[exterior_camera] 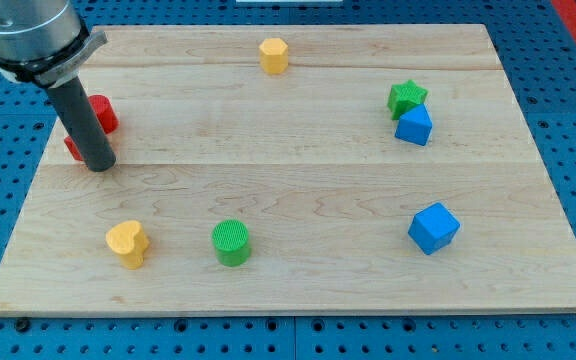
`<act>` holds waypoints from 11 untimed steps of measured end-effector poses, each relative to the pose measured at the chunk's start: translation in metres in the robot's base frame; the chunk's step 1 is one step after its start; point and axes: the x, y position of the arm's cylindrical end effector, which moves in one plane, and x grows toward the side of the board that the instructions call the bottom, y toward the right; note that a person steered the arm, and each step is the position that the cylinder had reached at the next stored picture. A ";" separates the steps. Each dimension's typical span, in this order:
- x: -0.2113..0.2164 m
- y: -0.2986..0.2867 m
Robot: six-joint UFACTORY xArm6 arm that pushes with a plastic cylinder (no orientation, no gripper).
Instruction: Push the yellow hexagon towards the left of the board
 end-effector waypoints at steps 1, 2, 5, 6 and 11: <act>0.004 0.085; -0.020 0.173; -0.166 0.242; -0.193 0.232; -0.155 0.070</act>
